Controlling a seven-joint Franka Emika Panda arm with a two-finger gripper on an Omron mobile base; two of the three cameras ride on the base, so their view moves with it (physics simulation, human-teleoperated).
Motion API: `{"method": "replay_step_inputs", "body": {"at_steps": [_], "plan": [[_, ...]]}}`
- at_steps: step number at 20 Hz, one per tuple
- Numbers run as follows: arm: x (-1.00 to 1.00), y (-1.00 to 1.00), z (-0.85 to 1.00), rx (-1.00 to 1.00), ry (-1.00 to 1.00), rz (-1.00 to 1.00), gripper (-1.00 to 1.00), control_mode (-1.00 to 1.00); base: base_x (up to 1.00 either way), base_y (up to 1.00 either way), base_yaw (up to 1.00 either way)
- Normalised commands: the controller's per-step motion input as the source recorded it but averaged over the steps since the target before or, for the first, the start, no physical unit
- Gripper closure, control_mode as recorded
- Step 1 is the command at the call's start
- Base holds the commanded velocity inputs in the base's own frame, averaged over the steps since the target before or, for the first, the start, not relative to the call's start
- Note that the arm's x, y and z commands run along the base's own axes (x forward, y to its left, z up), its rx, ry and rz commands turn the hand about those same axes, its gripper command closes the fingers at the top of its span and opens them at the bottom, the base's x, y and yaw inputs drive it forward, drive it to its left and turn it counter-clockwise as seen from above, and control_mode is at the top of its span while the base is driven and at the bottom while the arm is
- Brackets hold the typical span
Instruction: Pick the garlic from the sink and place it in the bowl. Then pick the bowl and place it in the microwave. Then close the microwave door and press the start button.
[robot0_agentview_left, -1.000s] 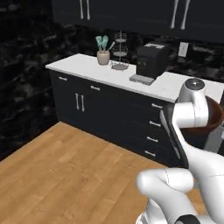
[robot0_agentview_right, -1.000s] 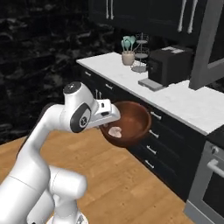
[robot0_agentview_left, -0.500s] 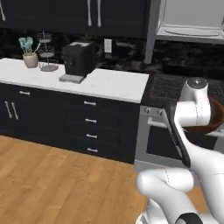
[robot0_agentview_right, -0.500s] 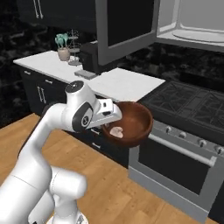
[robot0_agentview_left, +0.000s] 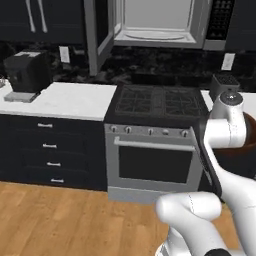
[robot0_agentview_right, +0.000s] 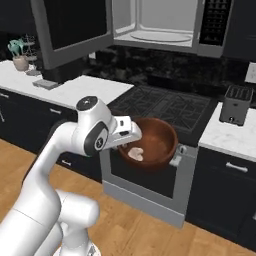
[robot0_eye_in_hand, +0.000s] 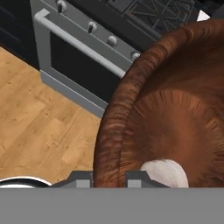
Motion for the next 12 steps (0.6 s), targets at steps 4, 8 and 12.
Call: {"method": "replay_step_inputs", "body": {"at_steps": [4,8,12], "plan": [[0.00,0.00,0.00,0.00,0.00,0.00,1.00,1.00,0.94,0.00,-0.31],[0.00,0.00,0.00,0.00,0.00,0.00,1.00,1.00,0.97,0.10,-0.24],[0.00,0.00,0.00,0.00,0.00,0.00,1.00,1.00,0.82,0.36,-0.15]]}}
